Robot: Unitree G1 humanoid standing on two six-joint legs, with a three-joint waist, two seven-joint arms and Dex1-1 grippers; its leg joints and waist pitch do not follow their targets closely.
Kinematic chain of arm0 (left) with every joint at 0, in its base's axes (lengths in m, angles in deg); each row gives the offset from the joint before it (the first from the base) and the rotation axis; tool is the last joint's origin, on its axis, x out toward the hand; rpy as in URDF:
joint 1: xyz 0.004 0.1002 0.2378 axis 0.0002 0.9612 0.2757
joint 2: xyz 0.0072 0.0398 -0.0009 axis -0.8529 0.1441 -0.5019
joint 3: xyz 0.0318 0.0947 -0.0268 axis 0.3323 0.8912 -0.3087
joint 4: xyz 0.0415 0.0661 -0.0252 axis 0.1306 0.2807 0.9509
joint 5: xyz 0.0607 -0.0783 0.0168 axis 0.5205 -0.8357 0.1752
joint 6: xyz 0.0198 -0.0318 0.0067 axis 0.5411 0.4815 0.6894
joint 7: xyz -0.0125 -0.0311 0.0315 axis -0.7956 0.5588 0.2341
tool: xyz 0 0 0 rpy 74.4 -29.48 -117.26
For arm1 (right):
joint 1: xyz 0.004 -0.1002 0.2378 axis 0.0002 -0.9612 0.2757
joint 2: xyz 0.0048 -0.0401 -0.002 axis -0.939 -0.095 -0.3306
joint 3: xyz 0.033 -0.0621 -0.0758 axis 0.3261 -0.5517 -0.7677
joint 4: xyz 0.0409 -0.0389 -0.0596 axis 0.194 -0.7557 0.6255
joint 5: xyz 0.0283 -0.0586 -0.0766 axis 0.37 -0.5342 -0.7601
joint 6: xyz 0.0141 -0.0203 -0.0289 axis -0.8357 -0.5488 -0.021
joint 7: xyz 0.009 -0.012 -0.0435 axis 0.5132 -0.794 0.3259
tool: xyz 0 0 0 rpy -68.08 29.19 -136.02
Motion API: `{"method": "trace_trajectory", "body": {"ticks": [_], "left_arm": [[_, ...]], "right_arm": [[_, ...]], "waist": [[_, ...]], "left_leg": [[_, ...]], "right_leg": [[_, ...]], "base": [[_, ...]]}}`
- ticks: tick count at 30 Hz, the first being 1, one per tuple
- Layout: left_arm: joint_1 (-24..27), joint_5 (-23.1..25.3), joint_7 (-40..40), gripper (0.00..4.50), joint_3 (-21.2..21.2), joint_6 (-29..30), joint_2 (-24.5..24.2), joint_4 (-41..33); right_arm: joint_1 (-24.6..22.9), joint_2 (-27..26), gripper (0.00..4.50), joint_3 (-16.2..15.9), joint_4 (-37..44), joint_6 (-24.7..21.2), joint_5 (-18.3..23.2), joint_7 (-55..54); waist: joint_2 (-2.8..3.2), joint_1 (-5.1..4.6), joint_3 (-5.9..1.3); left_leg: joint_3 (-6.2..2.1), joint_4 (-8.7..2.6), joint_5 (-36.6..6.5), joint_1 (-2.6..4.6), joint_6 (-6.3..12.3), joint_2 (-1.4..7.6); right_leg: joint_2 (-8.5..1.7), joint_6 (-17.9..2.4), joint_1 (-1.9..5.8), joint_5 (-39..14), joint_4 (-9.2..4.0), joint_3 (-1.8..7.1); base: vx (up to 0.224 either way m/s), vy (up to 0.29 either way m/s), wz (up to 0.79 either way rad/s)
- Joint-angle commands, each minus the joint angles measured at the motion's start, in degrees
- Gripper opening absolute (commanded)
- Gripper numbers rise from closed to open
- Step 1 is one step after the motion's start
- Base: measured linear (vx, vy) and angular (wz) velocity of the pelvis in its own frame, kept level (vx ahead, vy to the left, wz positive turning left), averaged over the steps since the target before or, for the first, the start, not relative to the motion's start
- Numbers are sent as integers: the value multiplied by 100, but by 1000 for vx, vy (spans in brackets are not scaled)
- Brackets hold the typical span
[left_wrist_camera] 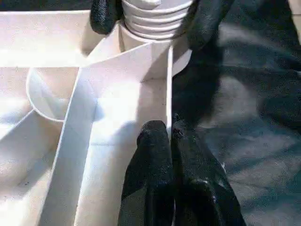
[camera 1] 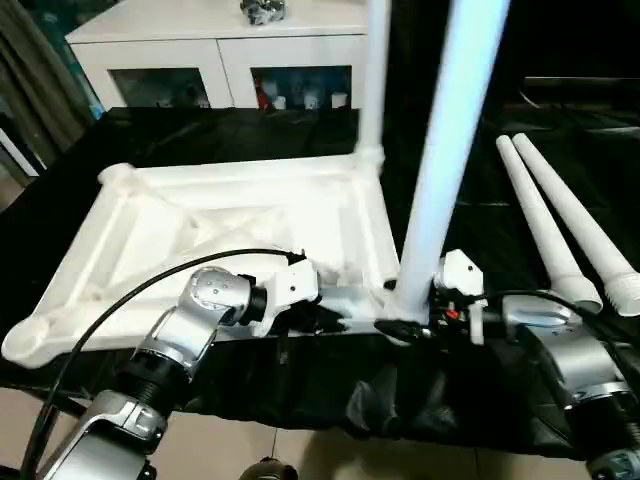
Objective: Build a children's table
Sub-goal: Rotate leg to tighten
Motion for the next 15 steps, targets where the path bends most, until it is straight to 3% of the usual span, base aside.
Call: {"method": "trace_trajectory", "body": {"ticks": [1,5,6,8,11,15], "left_arm": [[-136,20,137,0,-66,-56,-21,76],[-191,19,106,0,-83,-71,-13,158],[-201,-7,96,0,-86,-58,-7,172],[-204,-31,100,0,-85,-42,8,178],[-185,-45,388,0,-123,135,212,178],[-219,67,796,0,-128,283,438,285]], "right_arm": [[11,-88,308,-375,158,-46,36,396],[45,-120,280,-402,112,-38,26,395],[47,-136,279,-400,102,-35,18,371],[33,-169,276,-376,105,-48,37,317],[-79,-457,275,-183,74,-133,19,-318],[-159,-740,275,-90,-38,-56,-148,-987]], "waist": [[-150,14,-392],[-139,26,-408],[-105,35,-415],[-120,29,-415],[-106,18,-411],[-125,-37,-378]], "left_leg": [[-70,-384,-1058,111,604,290],[-73,-369,-932,105,627,287],[-76,-361,-923,109,633,285],[-74,-362,-952,105,629,280],[-75,-370,-1010,110,595,285],[-77,-412,-1266,131,402,268]], "right_leg": [[-332,-1413,268,-834,-391,216],[-325,-1442,272,-662,-368,208],[-327,-1462,272,-605,-357,206],[-317,-1470,275,-583,-361,203],[-320,-1470,273,-633,-369,205],[-323,-1341,264,-1185,-434,206]], "base": [[0,0,0],[0,0,0],[0,0,0],[0,0,0],[0,0,0],[0,0,0]]}}
